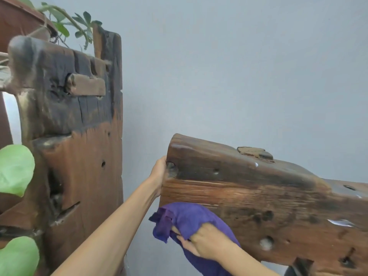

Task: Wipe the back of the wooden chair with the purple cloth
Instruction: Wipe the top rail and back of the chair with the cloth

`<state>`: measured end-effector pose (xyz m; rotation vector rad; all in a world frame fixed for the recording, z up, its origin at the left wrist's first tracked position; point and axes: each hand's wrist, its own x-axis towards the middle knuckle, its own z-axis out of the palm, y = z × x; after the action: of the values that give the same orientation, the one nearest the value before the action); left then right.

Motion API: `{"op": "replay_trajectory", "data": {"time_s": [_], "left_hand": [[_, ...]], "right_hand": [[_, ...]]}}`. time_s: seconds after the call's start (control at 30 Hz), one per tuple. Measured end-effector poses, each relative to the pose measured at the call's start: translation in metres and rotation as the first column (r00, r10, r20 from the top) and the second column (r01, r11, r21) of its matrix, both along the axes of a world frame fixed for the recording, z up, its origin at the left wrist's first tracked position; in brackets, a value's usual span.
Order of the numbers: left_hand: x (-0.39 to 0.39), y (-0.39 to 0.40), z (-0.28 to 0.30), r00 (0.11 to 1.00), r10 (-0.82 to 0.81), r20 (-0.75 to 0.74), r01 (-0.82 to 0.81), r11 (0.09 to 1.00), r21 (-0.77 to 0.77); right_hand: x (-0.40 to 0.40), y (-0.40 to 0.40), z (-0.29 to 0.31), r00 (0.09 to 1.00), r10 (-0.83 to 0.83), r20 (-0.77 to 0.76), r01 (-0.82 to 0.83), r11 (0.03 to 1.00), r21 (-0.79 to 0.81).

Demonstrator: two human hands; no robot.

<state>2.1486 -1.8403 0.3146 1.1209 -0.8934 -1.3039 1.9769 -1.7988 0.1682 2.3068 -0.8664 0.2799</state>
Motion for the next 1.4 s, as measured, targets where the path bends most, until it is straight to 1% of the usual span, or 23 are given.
{"op": "replay_trajectory", "data": {"time_s": [0.03,0.1,0.27,0.33,0.4,0.43,0.5,0.57,0.6,0.67,0.7,0.77,0.8,0.83,0.87,0.97,1.0,1.07,1.17,1.2,1.27,1.33,1.4], "left_hand": [[0.003,-0.006,-0.002,0.999,-0.039,-0.019,0.039,0.999,0.003],[0.000,-0.001,-0.008,0.998,-0.061,0.004,0.061,0.998,-0.003],[0.001,-0.008,-0.009,0.998,-0.035,-0.057,0.033,0.999,-0.023],[-0.003,-0.006,-0.008,0.989,-0.060,-0.132,0.059,0.998,-0.009],[-0.006,-0.006,-0.007,0.985,-0.061,-0.161,0.061,0.998,-0.006],[-0.007,-0.004,-0.006,0.986,-0.063,-0.153,0.063,0.998,-0.008],[-0.008,-0.001,0.000,0.987,-0.096,-0.126,0.095,0.995,-0.017],[-0.004,-0.005,0.013,0.985,-0.144,-0.094,0.140,0.989,-0.053],[0.001,-0.008,0.024,0.984,-0.172,-0.052,0.168,0.983,-0.076],[0.010,-0.013,0.056,0.959,-0.275,0.073,0.283,0.951,-0.129],[0.012,-0.015,0.072,0.924,-0.331,0.192,0.360,0.922,-0.141],[0.012,-0.017,0.092,0.791,-0.326,0.519,0.435,0.895,-0.101],[0.009,-0.015,0.094,0.710,-0.292,0.641,0.436,0.897,-0.075],[0.006,-0.015,0.093,0.666,-0.259,0.700,0.423,0.904,-0.068],[0.002,-0.012,0.091,0.660,-0.235,0.714,0.409,0.909,-0.078],[-0.002,-0.010,0.085,0.753,-0.192,0.629,0.341,0.932,-0.123],[-0.001,-0.012,0.083,0.791,-0.185,0.583,0.319,0.938,-0.135],[-0.001,-0.017,0.078,0.861,-0.166,0.481,0.271,0.950,-0.156],[-0.001,-0.018,0.072,0.897,-0.148,0.417,0.236,0.957,-0.167],[-0.001,-0.019,0.072,0.897,-0.148,0.417,0.235,0.958,-0.165],[-0.001,-0.020,0.071,0.903,-0.143,0.406,0.224,0.961,-0.160],[-0.002,-0.019,0.072,0.908,-0.126,0.400,0.208,0.964,-0.168],[-0.002,-0.020,0.071,0.910,-0.122,0.397,0.207,0.962,-0.177]], "right_hand": [[-0.009,0.000,0.005,0.997,0.025,-0.066,-0.027,0.999,-0.019],[-0.029,0.000,0.017,0.988,0.108,-0.113,-0.114,0.993,-0.043],[-0.064,-0.005,0.101,0.979,0.200,0.032,-0.189,0.960,-0.208],[-0.063,-0.010,0.141,0.981,0.170,0.093,-0.139,0.951,-0.275],[-0.053,-0.013,0.175,0.973,0.077,0.216,-0.016,0.962,-0.271],[-0.047,-0.011,0.187,0.957,0.000,0.291,0.056,0.981,-0.184],[-0.047,-0.009,0.205,0.905,-0.171,0.390,0.134,0.983,0.122],[-0.062,-0.013,0.213,0.896,-0.261,0.360,0.104,0.911,0.400],[-0.071,-0.014,0.216,0.894,-0.282,0.349,0.089,0.874,0.478],[-0.093,-0.016,0.219,0.870,-0.340,0.357,0.099,0.830,0.550],[-0.106,-0.017,0.218,0.850,-0.382,0.362,0.121,0.811,0.573],[-0.138,-0.020,0.213,0.782,-0.482,0.396,0.155,0.765,0.625],[-0.156,-0.021,0.211,0.730,-0.533,0.427,0.154,0.738,0.657],[-0.174,-0.020,0.208,0.675,-0.583,0.452,0.154,0.710,0.687],[-0.191,-0.019,0.205,0.611,-0.637,0.469,0.168,0.683,0.710],[-0.225,-0.011,0.196,0.453,-0.765,0.458,0.220,0.594,0.774],[-0.230,-0.005,0.192,0.426,-0.769,0.477,0.213,0.598,0.773],[-0.229,0.008,0.185,0.381,-0.743,0.550,0.257,0.657,0.709],[-0.214,0.027,0.158,0.301,-0.685,0.664,0.532,0.698,0.479],[-0.205,0.031,0.142,0.279,-0.597,0.752,0.599,0.721,0.350],[-0.180,0.035,0.109,0.257,-0.343,0.904,0.633,0.766,0.110],[-0.152,0.029,0.079,0.201,-0.207,0.957,0.638,0.769,0.032],[-0.118,0.021,0.055,0.153,-0.169,0.974,0.637,0.770,0.033]]}}
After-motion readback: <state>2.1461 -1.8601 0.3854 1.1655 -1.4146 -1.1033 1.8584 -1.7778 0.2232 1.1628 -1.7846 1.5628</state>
